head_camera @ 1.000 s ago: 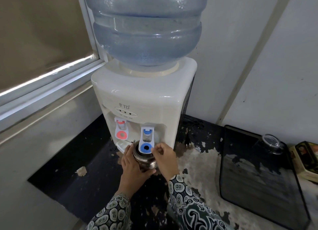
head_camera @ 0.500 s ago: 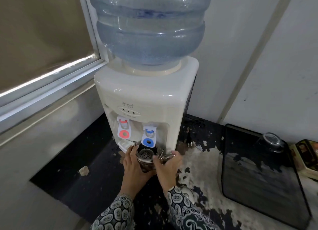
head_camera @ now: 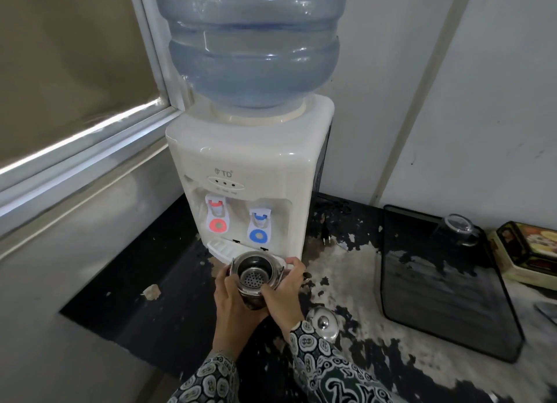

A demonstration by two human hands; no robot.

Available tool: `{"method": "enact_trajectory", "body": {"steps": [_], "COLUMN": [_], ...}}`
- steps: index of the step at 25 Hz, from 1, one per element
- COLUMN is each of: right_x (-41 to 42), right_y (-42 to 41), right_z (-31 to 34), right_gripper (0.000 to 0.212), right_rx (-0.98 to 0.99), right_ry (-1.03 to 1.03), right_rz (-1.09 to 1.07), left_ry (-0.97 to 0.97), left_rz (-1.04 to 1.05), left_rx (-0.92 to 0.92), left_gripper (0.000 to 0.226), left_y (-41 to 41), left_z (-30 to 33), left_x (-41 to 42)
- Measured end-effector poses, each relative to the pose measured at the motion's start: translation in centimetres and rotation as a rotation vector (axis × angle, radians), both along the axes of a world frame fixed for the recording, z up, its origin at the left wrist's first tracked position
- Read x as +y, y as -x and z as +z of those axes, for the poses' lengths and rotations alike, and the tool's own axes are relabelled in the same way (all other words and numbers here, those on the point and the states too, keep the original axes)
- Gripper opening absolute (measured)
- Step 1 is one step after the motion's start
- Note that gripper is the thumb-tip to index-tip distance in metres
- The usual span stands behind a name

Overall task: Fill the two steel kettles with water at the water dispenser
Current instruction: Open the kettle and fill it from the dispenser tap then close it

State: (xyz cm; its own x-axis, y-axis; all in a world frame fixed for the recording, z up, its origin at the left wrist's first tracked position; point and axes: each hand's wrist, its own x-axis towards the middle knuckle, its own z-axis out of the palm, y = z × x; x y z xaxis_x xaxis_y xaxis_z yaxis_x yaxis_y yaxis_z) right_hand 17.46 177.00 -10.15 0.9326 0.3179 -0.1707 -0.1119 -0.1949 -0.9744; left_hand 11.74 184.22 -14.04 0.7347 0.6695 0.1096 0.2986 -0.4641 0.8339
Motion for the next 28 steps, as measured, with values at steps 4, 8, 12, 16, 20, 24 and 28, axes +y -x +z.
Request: {"method": "enact_trajectory", "body": {"steps": [4, 8, 12, 16, 20, 24, 28], "right_x": [-1.8, -3.0, -4.5, -8.7, -12.5, -13.2, -12.8], "right_y": [1.6, 2.7, 2.6, 1.3, -0.1, -0.9, -1.2], "right_z": [-1.5, -2.4, -3.2, -4.3, -6.2, -8.0, -8.5], "right_gripper": [0.057, 0.053, 0.045, 0.023, 0.021, 0.039, 0.038], "right_rx": [-0.104, -0.059, -0.095, -0.180, -0.454, -0.346, -0.364], "right_ry": [0.120, 0.081, 0.105, 0.217, 0.543, 0.766, 0.708], "right_rz": [0.026, 0.106, 0.170, 0.267, 0.088, 0.243, 0.244], "left_ry": [0.059, 0.095, 0.086, 0.082, 0.153, 0.160, 0.175], "left_rz": [0.009, 0.000, -0.067, -0.192, -0.233, -0.227, -0.275], "left_rx": [0.008, 0.041, 0.088, 0.085, 0.117, 0.130, 0.169], "left_gripper": [0.075, 0.072, 0.070, 0.055, 0.038, 0.045, 0.048], "left_y": [2.4, 3.8, 4.7, 5.9, 6.6, 6.7, 6.9], "left_z": [-1.7, -2.4, -2.5, -2.1, -1.6, -1.4, -1.2], "left_x": [-1.8, -2.9, -2.9, -1.4, -0.1, 0.7, 1.6]}}
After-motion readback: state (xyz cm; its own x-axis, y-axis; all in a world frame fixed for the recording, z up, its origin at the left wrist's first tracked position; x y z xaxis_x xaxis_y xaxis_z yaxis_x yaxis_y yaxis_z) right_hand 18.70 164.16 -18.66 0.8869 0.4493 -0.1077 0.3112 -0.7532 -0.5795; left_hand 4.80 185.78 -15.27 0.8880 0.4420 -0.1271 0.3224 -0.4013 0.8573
